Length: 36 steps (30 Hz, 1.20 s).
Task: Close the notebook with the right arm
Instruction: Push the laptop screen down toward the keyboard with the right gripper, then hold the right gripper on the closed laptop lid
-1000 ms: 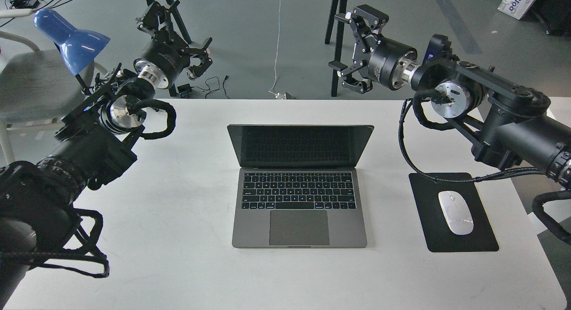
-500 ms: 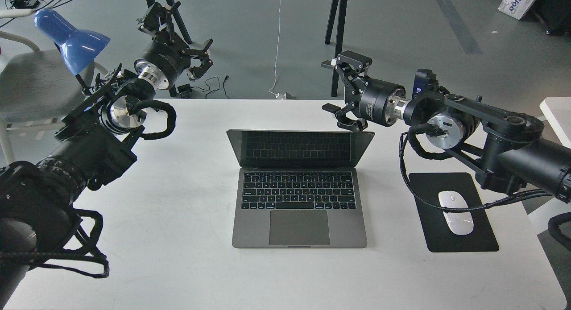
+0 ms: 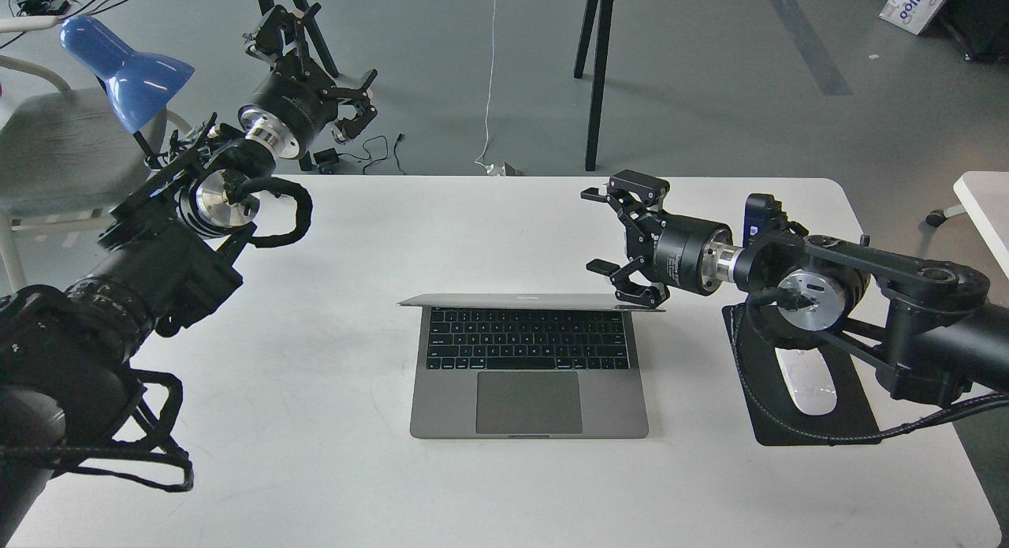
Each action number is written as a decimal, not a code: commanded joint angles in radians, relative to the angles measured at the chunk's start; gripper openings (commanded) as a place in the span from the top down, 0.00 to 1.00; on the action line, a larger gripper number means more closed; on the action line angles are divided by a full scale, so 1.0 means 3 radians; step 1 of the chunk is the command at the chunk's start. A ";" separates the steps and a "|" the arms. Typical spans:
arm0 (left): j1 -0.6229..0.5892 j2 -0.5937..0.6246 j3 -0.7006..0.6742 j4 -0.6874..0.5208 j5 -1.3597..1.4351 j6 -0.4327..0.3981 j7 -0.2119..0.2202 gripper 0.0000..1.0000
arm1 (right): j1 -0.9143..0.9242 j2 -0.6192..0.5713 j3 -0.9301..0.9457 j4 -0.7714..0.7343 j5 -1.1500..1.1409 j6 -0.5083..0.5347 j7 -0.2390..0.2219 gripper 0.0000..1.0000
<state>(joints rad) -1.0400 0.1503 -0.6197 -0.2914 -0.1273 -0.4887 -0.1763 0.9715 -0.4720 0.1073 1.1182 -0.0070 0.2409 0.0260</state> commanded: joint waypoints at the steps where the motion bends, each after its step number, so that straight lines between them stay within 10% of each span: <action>1: 0.0000 0.0000 0.0000 0.0000 0.0000 0.0000 0.0000 0.00 | -0.0109 0.0014 0.0000 -0.0005 -0.0094 0.0000 0.0000 0.00; 36: -0.0005 -0.0005 0.0000 0.0000 0.0000 0.0000 -0.0006 0.00 | -0.0748 0.0295 0.0021 -0.0194 -0.0713 -0.0174 0.0041 0.00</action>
<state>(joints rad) -1.0417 0.1487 -0.6197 -0.2914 -0.1273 -0.4887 -0.1749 0.7464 -0.3864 0.1180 1.0616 -0.2203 0.1889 0.0385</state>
